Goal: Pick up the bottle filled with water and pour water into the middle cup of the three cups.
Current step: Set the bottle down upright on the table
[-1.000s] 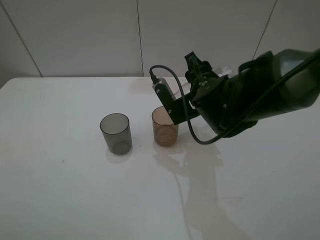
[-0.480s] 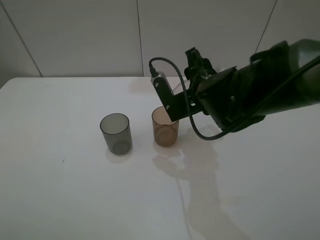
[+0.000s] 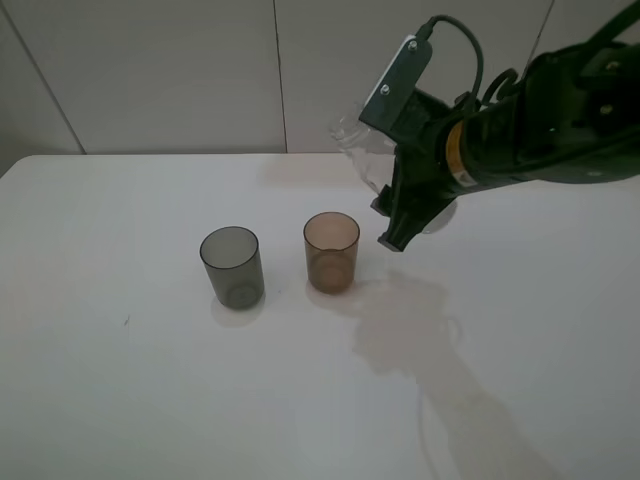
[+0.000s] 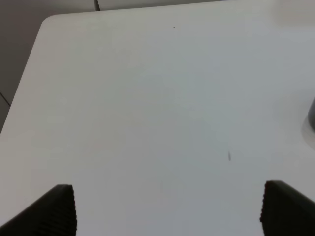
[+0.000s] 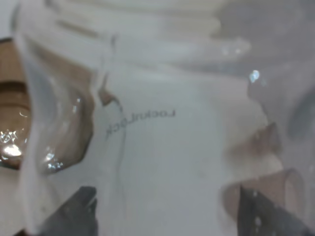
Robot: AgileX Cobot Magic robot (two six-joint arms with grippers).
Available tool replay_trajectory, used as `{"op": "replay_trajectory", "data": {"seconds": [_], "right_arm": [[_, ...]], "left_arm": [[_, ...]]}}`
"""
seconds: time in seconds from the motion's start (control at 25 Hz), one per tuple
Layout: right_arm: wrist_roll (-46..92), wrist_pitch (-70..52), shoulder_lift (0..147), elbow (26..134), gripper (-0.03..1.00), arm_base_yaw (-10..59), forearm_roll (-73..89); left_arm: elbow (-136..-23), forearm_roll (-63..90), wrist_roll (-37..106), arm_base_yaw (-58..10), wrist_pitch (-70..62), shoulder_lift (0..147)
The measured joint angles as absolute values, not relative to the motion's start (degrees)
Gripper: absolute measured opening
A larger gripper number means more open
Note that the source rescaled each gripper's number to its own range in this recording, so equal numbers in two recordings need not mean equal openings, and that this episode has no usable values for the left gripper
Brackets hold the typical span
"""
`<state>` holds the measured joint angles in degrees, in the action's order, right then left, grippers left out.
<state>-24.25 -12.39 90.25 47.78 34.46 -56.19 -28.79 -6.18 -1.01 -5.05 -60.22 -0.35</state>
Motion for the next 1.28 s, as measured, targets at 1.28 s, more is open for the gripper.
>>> {"op": "replay_trajectory", "data": {"seconds": [1.28], "right_arm": [[-4.7,58.6,119.4,32.8,0.03,15.5,-9.9]], "left_arm": [[-28.8,-6.2,-1.0,-5.0,-60.2,-0.3]]}}
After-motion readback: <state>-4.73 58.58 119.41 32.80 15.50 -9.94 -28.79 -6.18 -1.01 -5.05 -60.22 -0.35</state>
